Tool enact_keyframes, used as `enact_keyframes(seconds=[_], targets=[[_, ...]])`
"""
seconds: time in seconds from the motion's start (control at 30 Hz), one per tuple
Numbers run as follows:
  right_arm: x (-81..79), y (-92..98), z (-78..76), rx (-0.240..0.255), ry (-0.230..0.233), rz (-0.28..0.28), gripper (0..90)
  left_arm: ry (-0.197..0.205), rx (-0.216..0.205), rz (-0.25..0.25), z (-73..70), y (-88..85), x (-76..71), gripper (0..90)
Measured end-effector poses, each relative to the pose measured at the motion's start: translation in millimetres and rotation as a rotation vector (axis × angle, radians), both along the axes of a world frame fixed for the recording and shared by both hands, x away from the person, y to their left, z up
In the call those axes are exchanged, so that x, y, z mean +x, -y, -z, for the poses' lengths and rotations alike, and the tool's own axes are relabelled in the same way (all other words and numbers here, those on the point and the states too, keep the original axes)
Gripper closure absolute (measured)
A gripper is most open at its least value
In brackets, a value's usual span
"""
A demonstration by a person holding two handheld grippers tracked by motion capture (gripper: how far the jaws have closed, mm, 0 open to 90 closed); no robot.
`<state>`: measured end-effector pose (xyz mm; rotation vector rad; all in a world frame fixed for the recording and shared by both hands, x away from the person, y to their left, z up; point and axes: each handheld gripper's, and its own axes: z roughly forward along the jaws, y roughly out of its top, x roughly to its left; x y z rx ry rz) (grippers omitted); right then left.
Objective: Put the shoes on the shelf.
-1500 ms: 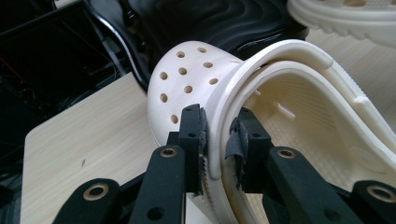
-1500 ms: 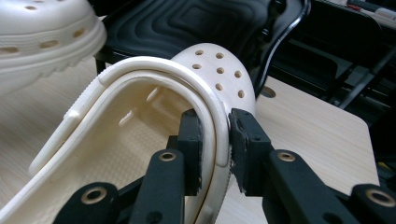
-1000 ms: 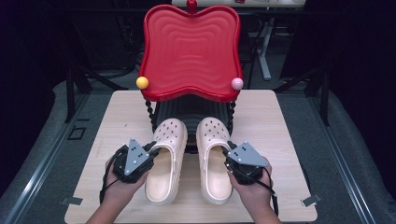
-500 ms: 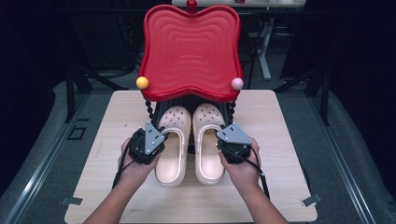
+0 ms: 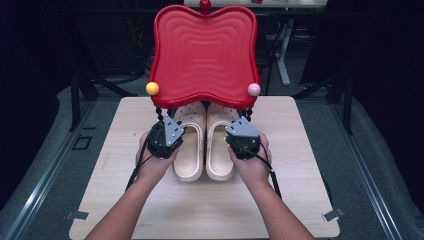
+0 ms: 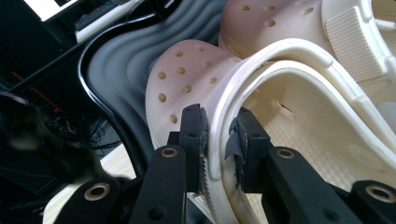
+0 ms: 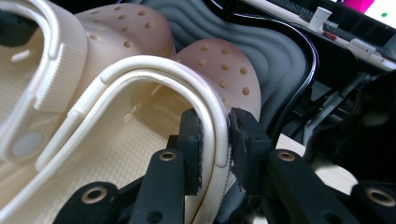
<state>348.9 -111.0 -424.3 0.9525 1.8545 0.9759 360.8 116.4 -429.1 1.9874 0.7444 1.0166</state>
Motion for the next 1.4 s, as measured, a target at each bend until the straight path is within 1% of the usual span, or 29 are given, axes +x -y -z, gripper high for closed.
enact_keyframes(seconds=[0.03,0.07,0.1,0.13,0.2,0.23,0.27,0.37,0.47,0.53,0.57,0.63,0.7,0.8,0.87,0.93,1.0,1.03,1.07,1.13,1.17,1.2,1.23,1.3,1.37,1.4], targets=[[2.4,0.4,-0.6,0.012,-0.011,0.0,74.3,0.006,-0.012,-0.008,0.6,0.9,1.4,75.7],[4.3,0.4,-0.8,0.014,-0.014,-0.001,74.2,0.005,-0.02,-0.014,1.3,1.7,2.1,75.6],[4.3,0.4,-0.8,0.014,-0.014,-0.001,74.2,0.005,-0.02,-0.014,1.3,1.7,2.1,75.6],[5.9,-0.6,0.5,-0.006,0.001,-0.008,74.0,0.009,-0.025,-0.013,2.7,2.5,2.8,75.6],[6.3,-0.9,3.4,-0.02,0.006,-0.033,73.5,0.015,-0.026,-0.018,3.4,2.2,2.1,75.3],[5.4,-0.5,4.0,-0.032,0.014,-0.034,73.6,0.013,-0.027,-0.02,3.5,1.8,1.6,75.2],[5.4,-0.5,4.0,-0.032,0.014,-0.034,73.6,0.013,-0.027,-0.02,3.5,1.8,1.6,75.1],[2.9,-0.5,4.8,-0.032,0.011,-0.04,73.0,0.005,-0.059,-0.025,4.9,-0.5,1.0,74.3],[0.6,-3.6,4.9,-0.017,0.0,-0.054,71.4,0.006,-0.06,-0.028,6.0,3.0,-0.6,73.0],[1.1,-4.3,4.7,0.007,-0.013,-0.05,70.4,0.002,-0.062,-0.028,5.7,5.1,-1.8,70.9],[1.5,-4.2,4.5,0.016,-0.018,-0.049,70.1,-0.004,-0.077,-0.026,5.5,5.4,-1.7,68.8],[1.5,-4.0,4.1,0.027,-0.025,-0.047,69.7,-0.02,-0.098,-0.024,4.3,3.9,-1.5,68.0],[1.4,-3.7,3.8,0.037,-0.031,-0.047,69.0,-0.032,-0.11,-0.018,3.8,1.9,-1.0,67.4],[1.7,-2.6,3.5,0.043,-0.04,-0.047,67.8,-0.047,-0.129,-0.004,3.9,0.5,-0.8,62.3],[1.7,-1.8,3.7,0.046,-0.039,-0.046,67.8,-0.041,-0.122,0.0,4.2,1.4,-1.4,62.1],[1.4,-0.7,3.1,0.043,-0.047,-0.05,67.9,-0.026,-0.093,0.0,4.0,3.4,-2.4,64.7],[1.9,0.4,3.1,0.047,-0.049,-0.053,68.1,-0.022,-0.077,0.005,3.8,3.4,-2.4,66.1],[2.3,1.5,2.9,0.046,-0.051,-0.055,68.3,-0.02,-0.081,0.009,3.6,2.3,-2.1,67.5],[2.9,2.7,2.9,0.051,-0.053,-0.055,68.4,-0.025,-0.085,0.011,3.4,1.4,-1.7,67.4],[4.0,6.1,2.2,0.071,-0.07,-0.051,68.6,-0.026,-0.087,0.01,3.5,1.6,-1.6,67.4],[4.0,6.1,2.2,0.071,-0.07,-0.051,68.6,-0.026,-0.087,0.01,3.5,1.6,-1.6,67.2],[4.9,7.4,2.3,0.101,-0.084,-0.052,68.5,-0.026,-0.087,0.009,3.2,4.3,-1.9,66.3],[4.6,6.5,2.0,0.105,-0.086,-0.054,68.5,-0.026,-0.087,0.009,3.2,4.3,-1.9,65.6],[2.7,3.2,2.1,0.074,-0.074,-0.047,68.5,-0.015,-0.073,0.013,3.1,9.0,-3.2,64.0],[1.9,1.6,2.8,0.07,-0.064,-0.042,68.4,-0.019,-0.081,0.013,3.3,9.0,-3.0,62.5],[2.1,1.7,3.1,0.074,-0.064,-0.043,68.2,-0.024,-0.093,0.013,3.1,8.5,-2.7,61.3]])
